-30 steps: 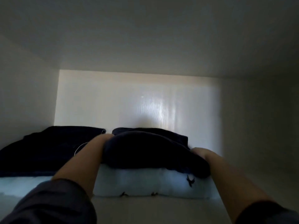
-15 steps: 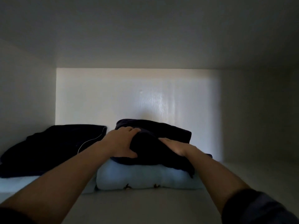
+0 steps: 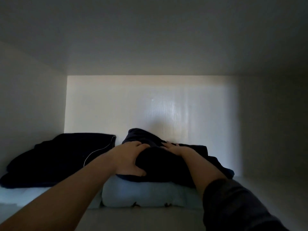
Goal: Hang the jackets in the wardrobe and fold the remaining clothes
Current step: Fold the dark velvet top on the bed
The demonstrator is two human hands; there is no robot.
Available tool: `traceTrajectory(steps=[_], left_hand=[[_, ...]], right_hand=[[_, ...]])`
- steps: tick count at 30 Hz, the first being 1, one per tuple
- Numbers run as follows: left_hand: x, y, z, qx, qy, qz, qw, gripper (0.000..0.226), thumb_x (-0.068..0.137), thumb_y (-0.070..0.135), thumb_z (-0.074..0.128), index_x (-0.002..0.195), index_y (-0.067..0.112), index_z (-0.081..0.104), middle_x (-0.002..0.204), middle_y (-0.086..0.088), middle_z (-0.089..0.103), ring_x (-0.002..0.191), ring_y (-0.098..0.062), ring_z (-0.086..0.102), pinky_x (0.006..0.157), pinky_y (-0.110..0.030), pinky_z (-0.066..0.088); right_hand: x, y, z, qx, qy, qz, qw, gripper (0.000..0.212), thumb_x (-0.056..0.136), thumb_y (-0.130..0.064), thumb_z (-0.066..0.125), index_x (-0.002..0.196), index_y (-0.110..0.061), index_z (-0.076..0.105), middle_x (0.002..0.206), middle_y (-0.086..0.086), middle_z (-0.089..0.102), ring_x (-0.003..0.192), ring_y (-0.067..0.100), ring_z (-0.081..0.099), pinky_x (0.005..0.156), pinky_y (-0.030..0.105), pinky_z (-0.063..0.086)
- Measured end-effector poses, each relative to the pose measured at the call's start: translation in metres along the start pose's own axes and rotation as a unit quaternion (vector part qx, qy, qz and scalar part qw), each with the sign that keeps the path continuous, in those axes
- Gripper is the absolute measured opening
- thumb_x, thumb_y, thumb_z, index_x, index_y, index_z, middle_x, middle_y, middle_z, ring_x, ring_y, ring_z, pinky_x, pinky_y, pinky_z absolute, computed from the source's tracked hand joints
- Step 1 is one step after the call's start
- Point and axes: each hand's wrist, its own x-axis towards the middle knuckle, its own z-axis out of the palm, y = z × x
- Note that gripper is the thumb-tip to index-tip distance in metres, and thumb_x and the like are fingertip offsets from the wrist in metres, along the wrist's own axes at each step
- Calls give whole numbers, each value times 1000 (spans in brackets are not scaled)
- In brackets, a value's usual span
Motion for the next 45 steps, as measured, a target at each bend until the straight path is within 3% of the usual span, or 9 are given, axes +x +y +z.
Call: traceTrajectory(steps=[5,10,13,16,19,23,29,37,45], left_hand=[[31,-7,-32,-129,-77,-124,981,48,90,68,32,122,37,49,132,3,51,111,-13,47,92,-30,34],[98,-14,-17,-18,-65,-171,983,72,85,75,32,146,36,29,154,-5,27,141,-28,23,115,-50,20],[98,-26,7,-140,-199,-230,942,103,64,92,33,148,32,32,156,-1,26,141,-24,29,115,-47,21],[96,-30,13,-211,-214,-312,901,91,74,83,39,143,24,42,152,-5,34,134,-26,39,109,-42,30],[93,-23,12,-142,-93,-295,940,71,91,64,33,138,13,47,147,-15,41,131,-30,43,108,-39,33],[44,-6,-8,-74,149,-269,949,43,97,46,32,110,13,57,115,-15,63,97,-29,57,76,-34,42],[-75,58,-22,-12,-4,-107,994,67,96,50,39,152,23,15,160,-2,11,145,-25,16,112,-41,28],[-225,152,-46,-95,81,22,992,56,92,47,47,142,29,32,141,10,41,124,-12,44,96,-30,39],[-333,275,-30,-357,160,49,919,36,90,39,53,124,28,52,120,15,57,109,-3,51,84,-18,39]], right_hand=[[-17,-5,-29,145,86,-13,986,58,101,-51,23,152,-25,22,160,4,16,145,27,20,119,46,14],[-21,11,-12,95,64,2,993,60,100,-54,25,154,-32,10,162,4,7,147,30,11,118,54,10],[-21,36,21,49,4,25,998,58,102,-47,27,152,-37,0,161,0,-13,147,30,-13,116,60,0],[-25,45,31,94,11,48,994,55,103,-44,25,153,-33,4,162,-1,-8,148,26,-10,117,56,4],[-36,42,32,154,131,85,976,57,100,-52,23,150,-24,30,156,5,29,143,27,27,115,50,23],[-81,36,30,113,187,88,972,52,99,-54,22,136,-28,49,137,4,54,123,26,50,106,48,36],[-190,-17,42,82,182,68,977,54,99,-53,29,147,-28,32,151,2,38,137,26,37,112,50,27],[-363,-128,92,159,252,34,954,54,96,-45,48,146,-31,34,150,-5,39,133,15,41,110,33,31],[-552,-203,180,285,399,104,865,33,92,-20,61,124,-27,56,120,-14,59,106,-10,52,92,8,38]])
